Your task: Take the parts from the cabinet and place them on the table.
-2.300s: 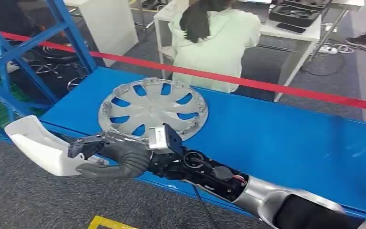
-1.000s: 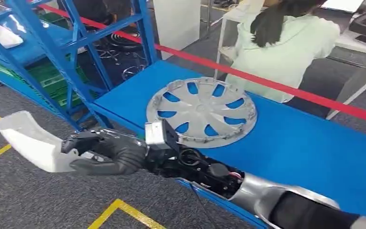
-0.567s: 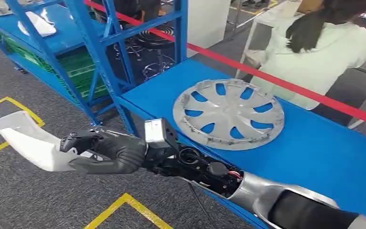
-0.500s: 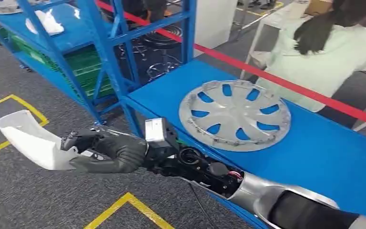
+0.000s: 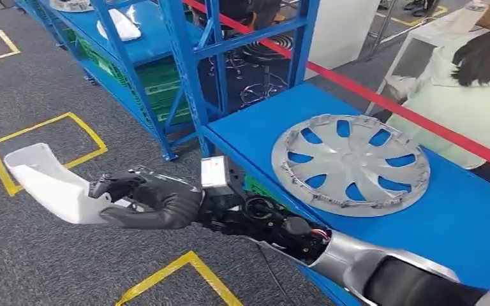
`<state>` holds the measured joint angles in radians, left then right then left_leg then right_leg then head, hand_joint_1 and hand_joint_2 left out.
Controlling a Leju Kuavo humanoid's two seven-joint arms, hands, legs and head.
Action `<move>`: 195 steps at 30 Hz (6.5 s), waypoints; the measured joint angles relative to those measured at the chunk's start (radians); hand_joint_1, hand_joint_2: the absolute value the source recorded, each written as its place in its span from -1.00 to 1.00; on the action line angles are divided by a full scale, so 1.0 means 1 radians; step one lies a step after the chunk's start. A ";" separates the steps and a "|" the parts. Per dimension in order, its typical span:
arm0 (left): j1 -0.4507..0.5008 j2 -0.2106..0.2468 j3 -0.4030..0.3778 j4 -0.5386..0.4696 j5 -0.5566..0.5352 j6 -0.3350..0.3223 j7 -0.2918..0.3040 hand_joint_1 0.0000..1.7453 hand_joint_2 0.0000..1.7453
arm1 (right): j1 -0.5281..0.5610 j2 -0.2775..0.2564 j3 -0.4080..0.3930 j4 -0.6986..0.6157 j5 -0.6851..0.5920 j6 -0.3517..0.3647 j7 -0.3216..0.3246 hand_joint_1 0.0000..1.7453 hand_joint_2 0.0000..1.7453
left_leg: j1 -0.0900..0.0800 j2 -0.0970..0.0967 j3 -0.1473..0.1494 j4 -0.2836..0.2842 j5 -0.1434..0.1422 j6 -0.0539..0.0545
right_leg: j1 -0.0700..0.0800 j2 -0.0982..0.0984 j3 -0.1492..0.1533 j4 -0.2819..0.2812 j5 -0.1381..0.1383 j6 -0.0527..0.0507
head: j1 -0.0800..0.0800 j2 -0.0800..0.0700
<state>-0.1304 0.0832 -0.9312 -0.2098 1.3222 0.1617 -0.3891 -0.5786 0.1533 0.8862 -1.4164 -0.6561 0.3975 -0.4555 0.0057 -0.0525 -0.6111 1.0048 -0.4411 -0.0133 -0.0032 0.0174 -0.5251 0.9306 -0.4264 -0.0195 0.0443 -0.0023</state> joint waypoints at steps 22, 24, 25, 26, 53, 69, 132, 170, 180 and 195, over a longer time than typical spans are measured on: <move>0.001 0.004 0.000 0.000 0.010 -0.002 0.000 -1.00 1.00 | 0.002 0.000 0.002 0.002 0.003 0.005 0.004 1.00 1.00 | 0.009 -0.012 0.039 -0.063 0.035 0.028 | 0.003 -0.016 -0.098 0.220 -0.081 0.041 | 0.016 0.000; 0.001 0.003 0.000 0.000 0.010 -0.002 0.000 -1.00 1.00 | 0.001 0.000 0.002 0.002 0.002 0.004 0.004 1.00 1.00 | 0.012 -0.033 0.039 -0.061 0.034 0.024 | -0.002 0.052 -0.023 0.045 -0.010 0.034 | 0.020 0.000; -0.002 0.004 0.000 0.000 0.010 -0.002 0.000 -1.00 1.00 | 0.001 0.000 0.002 0.002 0.002 0.004 0.004 1.00 1.00 | 0.007 -0.043 0.031 -0.054 0.035 0.017 | -0.006 0.072 -0.015 0.025 -0.016 0.034 | 0.017 0.000; -0.002 0.003 0.000 0.000 0.010 -0.002 0.000 -1.00 1.00 | 0.001 0.000 0.002 0.002 0.002 0.004 0.004 1.00 1.00 | 0.011 -0.050 0.027 -0.056 0.039 0.011 | -0.005 0.064 -0.019 0.029 -0.014 0.033 | 0.014 0.000; -0.003 -0.001 0.000 0.000 0.001 -0.001 0.000 -1.00 1.00 | 0.004 0.000 0.001 0.001 -0.008 0.007 0.007 1.00 1.00 | 0.000 -0.002 0.042 -0.060 0.033 0.035 | 0.006 -0.015 -0.106 0.232 -0.079 0.037 | 0.020 0.000; 0.004 -0.002 0.000 0.000 0.002 0.002 0.003 -1.00 1.00 | 0.003 0.002 0.002 0.003 -0.012 0.018 0.006 1.00 1.00 | 0.020 0.064 -0.023 0.070 -0.004 -0.027 | -0.003 -0.071 -0.005 0.000 -0.003 0.013 | -0.012 0.000; 0.000 -0.001 0.000 0.001 0.004 -0.002 0.007 -1.00 1.00 | -0.009 0.010 0.002 0.028 -0.051 0.060 0.001 1.00 1.00 | 0.010 0.083 0.017 -0.008 0.029 -0.021 | -0.005 -0.080 0.001 0.003 -0.015 0.016 | -0.012 0.000; -0.005 -0.002 0.000 0.001 0.002 0.000 0.017 -1.00 1.00 | -0.010 0.020 0.001 0.056 -0.050 0.089 -0.007 1.00 1.00 | 0.008 0.055 0.036 -0.066 0.035 0.028 | -0.002 -0.053 -0.019 0.075 -0.083 0.051 | -0.008 0.000; -0.007 -0.005 0.000 0.001 0.008 0.000 0.017 -1.00 1.00 | -0.010 0.020 0.001 0.065 -0.051 0.089 -0.006 1.00 1.00 | 0.003 -0.051 0.030 -0.057 0.037 0.023 | -0.005 0.050 -0.012 0.018 -0.022 0.031 | 0.012 0.000; -0.008 -0.002 0.000 0.001 0.008 0.003 0.018 -1.00 1.00 | -0.014 0.026 0.001 0.075 -0.053 0.088 -0.007 1.00 1.00 | 0.010 0.100 0.037 -0.062 0.030 -0.012 | 0.003 -0.090 -0.001 0.011 -0.028 0.030 | -0.023 0.000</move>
<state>-0.1384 0.0813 -0.9312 -0.2087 1.3306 0.1652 -0.3716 -0.5924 0.1789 0.8869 -1.3413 -0.7092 0.4860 -0.4620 0.0156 0.0474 -0.5739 0.9432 -0.4111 -0.0249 -0.0005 -0.0730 -0.5262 0.9418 -0.4541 0.0102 0.0209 -0.0023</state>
